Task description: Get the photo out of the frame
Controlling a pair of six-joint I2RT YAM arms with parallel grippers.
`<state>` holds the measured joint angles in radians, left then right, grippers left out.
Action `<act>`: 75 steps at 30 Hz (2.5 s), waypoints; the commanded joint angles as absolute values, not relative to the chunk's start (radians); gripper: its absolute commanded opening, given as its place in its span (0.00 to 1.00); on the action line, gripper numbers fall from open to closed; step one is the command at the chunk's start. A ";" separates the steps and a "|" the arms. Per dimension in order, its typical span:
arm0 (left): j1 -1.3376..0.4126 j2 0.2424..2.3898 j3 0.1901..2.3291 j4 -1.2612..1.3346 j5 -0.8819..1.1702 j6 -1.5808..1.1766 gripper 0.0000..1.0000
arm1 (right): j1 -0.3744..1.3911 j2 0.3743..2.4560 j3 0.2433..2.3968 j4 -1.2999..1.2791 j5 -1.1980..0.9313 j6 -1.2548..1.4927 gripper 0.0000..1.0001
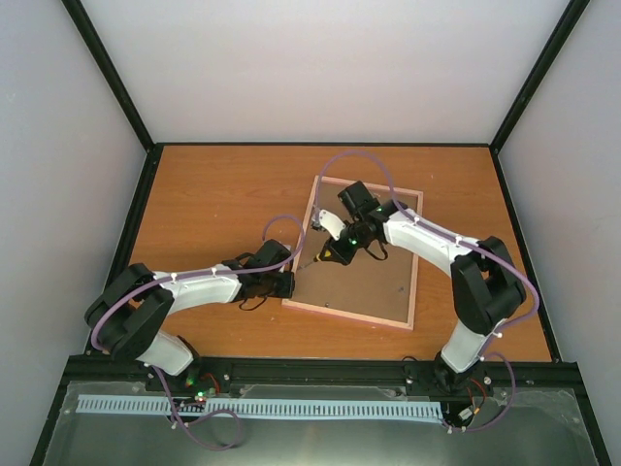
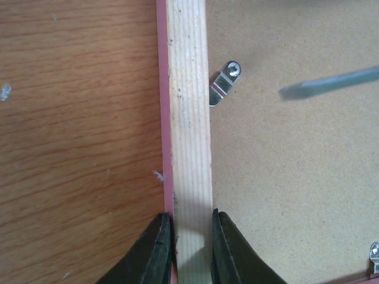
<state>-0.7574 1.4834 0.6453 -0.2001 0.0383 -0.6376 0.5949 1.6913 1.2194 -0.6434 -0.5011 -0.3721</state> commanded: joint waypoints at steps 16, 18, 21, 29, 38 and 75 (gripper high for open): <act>-0.756 1.501 0.608 -0.119 0.097 -0.667 0.01 | 0.646 1.800 1.282 -0.653 -0.448 -0.342 0.03; -0.756 1.503 0.606 -0.116 0.103 -0.666 0.01 | 0.646 1.812 1.290 -0.650 -0.416 -0.330 0.03; -0.756 1.507 0.604 -0.115 0.106 -0.664 0.01 | 0.647 1.824 1.296 -0.647 -0.400 -0.320 0.03; -0.756 1.502 0.599 -0.110 0.107 -0.667 0.01 | 0.646 1.844 1.308 -0.633 -0.253 -0.266 0.03; -0.755 1.499 0.585 -0.106 0.101 -0.672 0.01 | 0.646 1.827 1.310 -0.652 -0.113 -0.233 0.03; -0.615 1.670 0.980 -0.309 0.065 -0.552 0.55 | 0.394 1.291 0.945 -0.592 -0.300 -0.330 0.03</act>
<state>-0.6792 1.6028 0.8722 -0.2581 0.0452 -0.6174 0.4126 1.3636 1.0058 -0.6785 -0.2161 -0.3153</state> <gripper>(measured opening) 0.542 0.154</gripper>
